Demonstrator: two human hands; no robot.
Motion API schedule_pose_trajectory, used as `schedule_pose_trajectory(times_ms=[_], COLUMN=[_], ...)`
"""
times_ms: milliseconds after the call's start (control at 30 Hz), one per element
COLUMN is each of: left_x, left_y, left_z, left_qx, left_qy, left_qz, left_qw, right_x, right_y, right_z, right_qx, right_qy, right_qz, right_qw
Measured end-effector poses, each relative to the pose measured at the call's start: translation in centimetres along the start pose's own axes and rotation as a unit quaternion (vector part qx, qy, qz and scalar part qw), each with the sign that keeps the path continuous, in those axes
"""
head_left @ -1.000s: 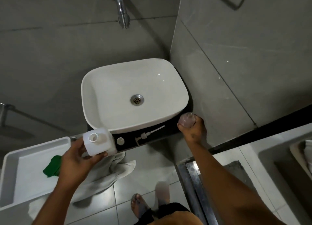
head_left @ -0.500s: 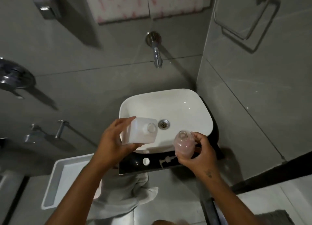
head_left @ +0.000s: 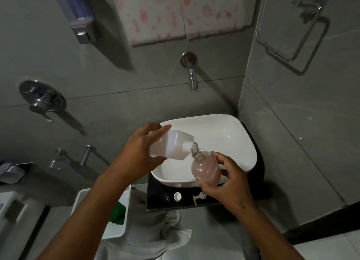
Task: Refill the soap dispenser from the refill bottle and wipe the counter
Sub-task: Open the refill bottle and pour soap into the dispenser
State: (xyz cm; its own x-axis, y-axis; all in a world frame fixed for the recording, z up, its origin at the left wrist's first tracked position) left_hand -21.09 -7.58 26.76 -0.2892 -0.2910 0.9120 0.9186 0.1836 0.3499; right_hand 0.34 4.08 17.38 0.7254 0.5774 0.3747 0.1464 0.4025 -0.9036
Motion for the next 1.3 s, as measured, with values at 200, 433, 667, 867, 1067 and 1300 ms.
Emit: schedule_pose_trajectory(times_ms=[200,433,667,867,1067,1300], left_x=[0.2,0.7,1.2,1.7,2.1,2.4], left_y=[0.3,1.3,2.0,2.4,3.0,3.4], left_z=[0.1,0.2,0.2,0.1,0.0,0.0], left_qx=[0.009,0.007,0.006,-0.002,-0.008,-0.011], left_qy=[0.008,0.013,0.015,0.021,0.026,0.028], left_qz=[0.027,0.053,0.067,0.083,0.094,0.101], left_qw=[1.0,0.998,0.998,0.996,0.995,0.994], right_x=[0.0,0.1,0.0,0.0,-0.1,-0.2], right_y=[-0.2,-0.3,-0.4,-0.6,-0.4,-0.6], right_z=[0.0,0.3,0.5,0.5,0.6,0.7], right_qx=[-0.005,-0.013,-0.011,-0.014,-0.023,-0.027], right_qy=[0.003,0.004,0.009,0.009,0.014,0.018], right_qz=[0.003,0.0,-0.002,0.001,0.001,0.001], right_qw=[1.0,1.0,1.0,1.0,1.0,0.999])
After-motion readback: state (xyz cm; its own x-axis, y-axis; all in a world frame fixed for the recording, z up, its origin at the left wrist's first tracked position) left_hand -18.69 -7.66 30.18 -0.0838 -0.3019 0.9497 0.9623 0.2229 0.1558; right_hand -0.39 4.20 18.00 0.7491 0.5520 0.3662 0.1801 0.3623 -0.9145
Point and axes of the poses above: each hand's wrist, its own z-axis towards the middle knuckle, its own x-axis out of the back of the hand, y = z × x, the point moved 5 cm from there along z, towards the middle knuckle, and after that the axes turned 7 degrees about -y, right-handed, at the moved point
